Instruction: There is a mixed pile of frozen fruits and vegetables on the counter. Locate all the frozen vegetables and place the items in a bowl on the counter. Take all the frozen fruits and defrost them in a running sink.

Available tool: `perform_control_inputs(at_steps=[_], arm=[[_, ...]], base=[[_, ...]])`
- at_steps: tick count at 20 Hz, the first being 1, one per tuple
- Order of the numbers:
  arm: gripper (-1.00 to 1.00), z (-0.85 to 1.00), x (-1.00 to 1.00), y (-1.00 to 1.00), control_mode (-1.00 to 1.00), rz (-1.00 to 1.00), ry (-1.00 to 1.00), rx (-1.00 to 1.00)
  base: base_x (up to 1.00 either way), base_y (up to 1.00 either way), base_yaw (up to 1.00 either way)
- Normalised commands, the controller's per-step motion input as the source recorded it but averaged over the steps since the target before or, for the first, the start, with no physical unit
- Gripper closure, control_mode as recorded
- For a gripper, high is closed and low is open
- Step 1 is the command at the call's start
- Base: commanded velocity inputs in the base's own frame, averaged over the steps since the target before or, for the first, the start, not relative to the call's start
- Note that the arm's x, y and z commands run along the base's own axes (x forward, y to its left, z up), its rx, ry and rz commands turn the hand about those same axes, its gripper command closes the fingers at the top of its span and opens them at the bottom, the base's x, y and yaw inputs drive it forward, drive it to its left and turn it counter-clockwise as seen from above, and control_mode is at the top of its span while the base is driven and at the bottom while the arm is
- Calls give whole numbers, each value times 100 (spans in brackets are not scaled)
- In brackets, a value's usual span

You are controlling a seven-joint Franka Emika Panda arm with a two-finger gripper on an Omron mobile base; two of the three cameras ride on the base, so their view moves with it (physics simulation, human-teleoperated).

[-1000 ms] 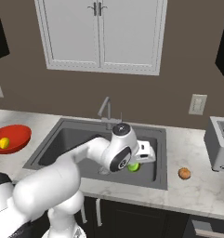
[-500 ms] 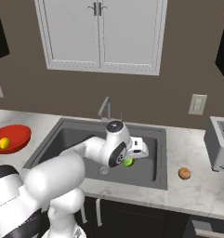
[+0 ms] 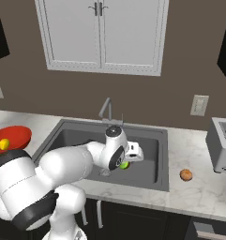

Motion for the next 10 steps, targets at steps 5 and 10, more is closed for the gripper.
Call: perform_control_inputs(at_steps=[5, 10], arm=[[100, -18, 13, 3, -100, 0, 0, 11], [100, -4, 16, 0, -100, 0, 0, 8]], base=[[0, 0, 0], [0, 0, 0]])
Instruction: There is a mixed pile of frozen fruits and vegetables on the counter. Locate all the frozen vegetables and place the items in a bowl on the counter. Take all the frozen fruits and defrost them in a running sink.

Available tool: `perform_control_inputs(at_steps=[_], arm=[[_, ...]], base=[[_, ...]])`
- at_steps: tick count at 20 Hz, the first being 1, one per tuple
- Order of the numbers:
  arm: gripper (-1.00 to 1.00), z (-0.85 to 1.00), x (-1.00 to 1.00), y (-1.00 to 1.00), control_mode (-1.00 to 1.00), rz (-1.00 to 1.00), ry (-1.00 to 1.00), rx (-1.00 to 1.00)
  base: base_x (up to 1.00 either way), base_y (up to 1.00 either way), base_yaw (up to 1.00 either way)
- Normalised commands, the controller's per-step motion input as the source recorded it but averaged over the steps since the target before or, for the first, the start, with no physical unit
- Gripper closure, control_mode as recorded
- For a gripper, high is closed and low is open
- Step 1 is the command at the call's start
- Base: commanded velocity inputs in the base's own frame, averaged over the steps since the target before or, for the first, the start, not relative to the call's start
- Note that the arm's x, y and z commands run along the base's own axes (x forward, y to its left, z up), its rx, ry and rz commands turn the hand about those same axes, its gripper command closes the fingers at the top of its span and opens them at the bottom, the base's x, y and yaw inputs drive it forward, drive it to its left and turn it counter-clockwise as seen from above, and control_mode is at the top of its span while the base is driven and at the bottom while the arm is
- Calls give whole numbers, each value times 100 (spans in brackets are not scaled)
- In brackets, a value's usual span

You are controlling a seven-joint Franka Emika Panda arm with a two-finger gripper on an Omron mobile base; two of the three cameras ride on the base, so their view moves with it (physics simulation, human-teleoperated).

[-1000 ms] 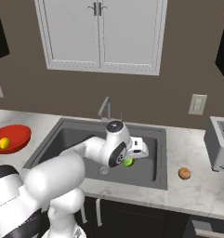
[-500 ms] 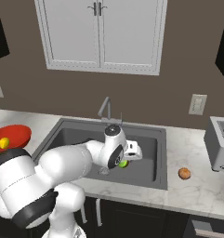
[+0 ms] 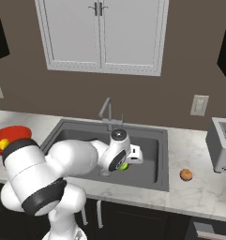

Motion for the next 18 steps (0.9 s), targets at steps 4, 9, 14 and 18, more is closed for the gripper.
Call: perform_control_inputs(at_steps=[4, 9, 14, 18], arm=[[100, -12, 22, 5, -100, 0, 0, 1], [100, -22, 28, 8, -100, 0, 0, 0], [100, -49, 24, 7, -100, 0, 0, 0], [100, -41, 21, 1, -100, 0, 0, 0]], base=[[0, 0, 0], [0, 0, 0], [0, 0, 0], [0, 0, 0]])
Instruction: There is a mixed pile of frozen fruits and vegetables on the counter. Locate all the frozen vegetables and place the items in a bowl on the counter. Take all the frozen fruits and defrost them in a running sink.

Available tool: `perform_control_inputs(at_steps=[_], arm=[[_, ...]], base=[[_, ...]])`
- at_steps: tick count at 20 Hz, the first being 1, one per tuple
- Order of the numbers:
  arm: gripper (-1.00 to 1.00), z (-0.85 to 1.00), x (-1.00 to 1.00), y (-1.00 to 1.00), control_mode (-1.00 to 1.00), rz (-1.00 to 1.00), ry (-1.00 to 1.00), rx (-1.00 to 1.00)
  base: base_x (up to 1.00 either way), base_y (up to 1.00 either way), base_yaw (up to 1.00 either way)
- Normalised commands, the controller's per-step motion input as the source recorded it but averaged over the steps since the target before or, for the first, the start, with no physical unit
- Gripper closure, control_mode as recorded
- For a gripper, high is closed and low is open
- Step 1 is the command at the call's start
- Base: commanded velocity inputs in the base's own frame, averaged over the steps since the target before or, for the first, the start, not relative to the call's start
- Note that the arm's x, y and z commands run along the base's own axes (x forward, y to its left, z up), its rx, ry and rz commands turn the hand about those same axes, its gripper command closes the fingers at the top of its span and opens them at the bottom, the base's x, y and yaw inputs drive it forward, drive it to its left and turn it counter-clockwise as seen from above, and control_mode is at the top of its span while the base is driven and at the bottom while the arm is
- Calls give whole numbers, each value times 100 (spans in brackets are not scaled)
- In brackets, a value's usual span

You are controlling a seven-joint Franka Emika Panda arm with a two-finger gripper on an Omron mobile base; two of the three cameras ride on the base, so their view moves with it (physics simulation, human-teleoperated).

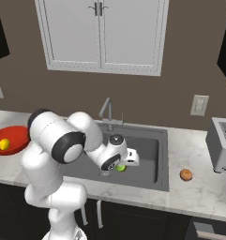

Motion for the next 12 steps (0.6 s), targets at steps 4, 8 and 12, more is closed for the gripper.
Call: perform_control_inputs(at_steps=[4, 8, 12], arm=[[100, -24, 20, 0, -100, 0, 0, 0], [100, -9, 24, 0, -100, 0, -1, 0], [100, -12, 25, 0, -100, 0, -2, 0]], base=[[0, 0, 0], [0, 0, 0], [0, 0, 0]])
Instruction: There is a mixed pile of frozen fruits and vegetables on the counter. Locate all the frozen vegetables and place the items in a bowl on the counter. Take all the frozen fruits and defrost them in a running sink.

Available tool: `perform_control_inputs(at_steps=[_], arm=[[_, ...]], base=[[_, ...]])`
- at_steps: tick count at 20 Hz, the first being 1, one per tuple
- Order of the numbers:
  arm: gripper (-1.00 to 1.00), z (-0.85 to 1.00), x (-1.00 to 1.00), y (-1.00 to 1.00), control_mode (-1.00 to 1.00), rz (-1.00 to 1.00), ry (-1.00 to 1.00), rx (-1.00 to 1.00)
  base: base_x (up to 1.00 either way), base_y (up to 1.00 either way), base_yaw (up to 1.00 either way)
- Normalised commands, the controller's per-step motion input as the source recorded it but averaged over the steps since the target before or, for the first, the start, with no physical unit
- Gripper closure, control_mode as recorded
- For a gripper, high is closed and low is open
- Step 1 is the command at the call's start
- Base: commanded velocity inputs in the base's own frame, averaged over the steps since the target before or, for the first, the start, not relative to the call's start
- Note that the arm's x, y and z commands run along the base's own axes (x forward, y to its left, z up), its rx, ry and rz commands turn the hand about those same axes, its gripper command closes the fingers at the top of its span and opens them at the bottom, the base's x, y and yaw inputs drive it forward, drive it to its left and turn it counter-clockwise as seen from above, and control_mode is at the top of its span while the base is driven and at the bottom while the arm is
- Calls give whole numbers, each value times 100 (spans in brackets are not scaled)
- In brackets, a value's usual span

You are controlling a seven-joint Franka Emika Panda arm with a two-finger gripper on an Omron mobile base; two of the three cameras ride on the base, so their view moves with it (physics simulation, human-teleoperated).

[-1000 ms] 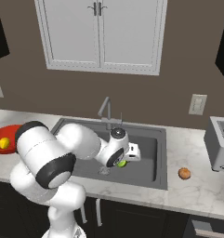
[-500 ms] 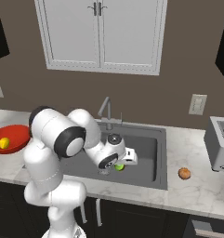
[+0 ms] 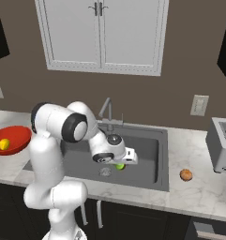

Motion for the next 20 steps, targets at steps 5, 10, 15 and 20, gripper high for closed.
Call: perform_control_inputs(at_steps=[5, 10, 15, 20], arm=[[100, -24, 25, 0, -100, 0, -3, 0], [100, -42, 23, 0, -100, 0, -4, 0], [100, -45, 21, 0, -100, 0, -4, 0], [-100, -24, 11, 0, -100, 0, -6, 0]], base=[[0, 0, 0], [0, 0, 0], [0, 0, 0], [0, 0, 0]])
